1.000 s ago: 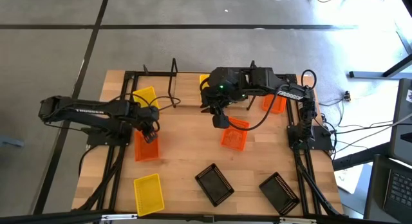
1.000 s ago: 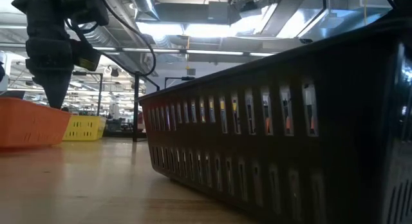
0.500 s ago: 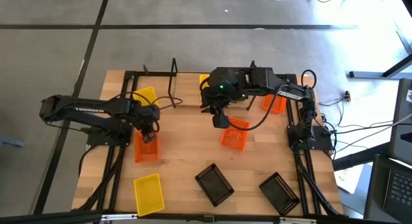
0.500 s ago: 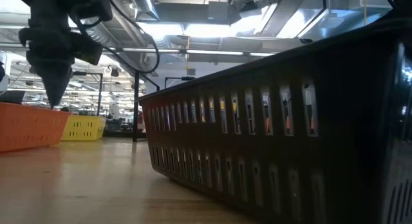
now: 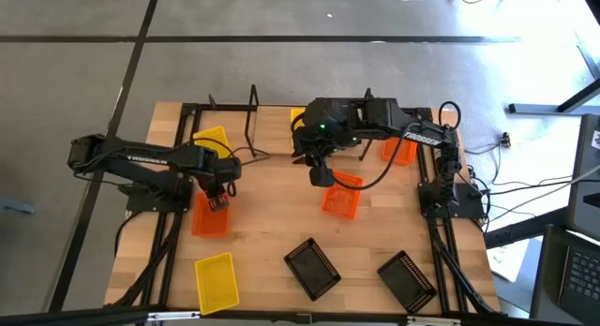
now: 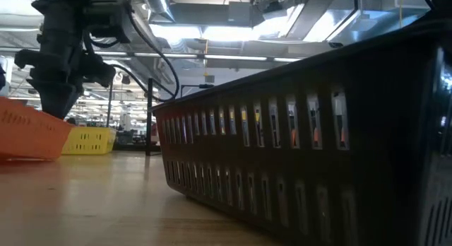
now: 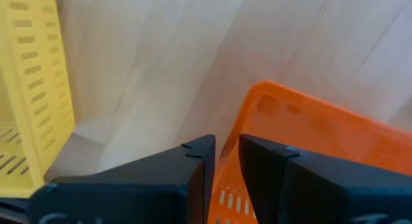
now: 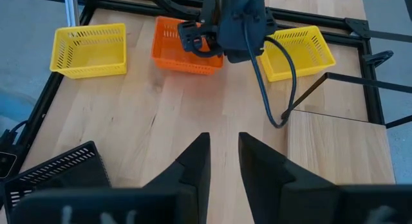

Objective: Stack baskets on shelf by color
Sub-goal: Put the middle left orange bin on the shelf

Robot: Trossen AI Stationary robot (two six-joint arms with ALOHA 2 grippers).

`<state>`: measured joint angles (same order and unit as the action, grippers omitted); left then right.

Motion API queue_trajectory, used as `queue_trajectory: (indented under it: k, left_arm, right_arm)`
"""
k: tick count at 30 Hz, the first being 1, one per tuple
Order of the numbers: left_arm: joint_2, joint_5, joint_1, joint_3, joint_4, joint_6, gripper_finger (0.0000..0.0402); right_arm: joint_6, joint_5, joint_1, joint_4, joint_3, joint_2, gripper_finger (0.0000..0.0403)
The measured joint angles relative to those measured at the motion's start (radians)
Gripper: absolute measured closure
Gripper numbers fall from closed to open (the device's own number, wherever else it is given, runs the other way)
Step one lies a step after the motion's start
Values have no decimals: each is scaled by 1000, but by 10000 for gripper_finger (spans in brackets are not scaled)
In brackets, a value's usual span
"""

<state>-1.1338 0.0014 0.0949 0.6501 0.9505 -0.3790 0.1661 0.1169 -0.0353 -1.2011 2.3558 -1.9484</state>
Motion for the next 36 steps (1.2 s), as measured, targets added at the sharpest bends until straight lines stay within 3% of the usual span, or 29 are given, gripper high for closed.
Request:
queue_trajectory:
  k: [20,26,32,36]
  left_arm:
    - [-73,-1,0,-25,-109,37,340]
    - [-91,-18,1,-25,-130,113,341]
    - [-91,-14,1,-25,-138,94,388]
    - [-90,-10,1,-25,-148,85,396]
  right_arm:
    - [-1,0,0,10,0,0,324]
    - [-15,0,0,9,0,0,324]
    - [-35,0,0,9,0,0,324]
    - [-35,0,0,9,0,0,324]
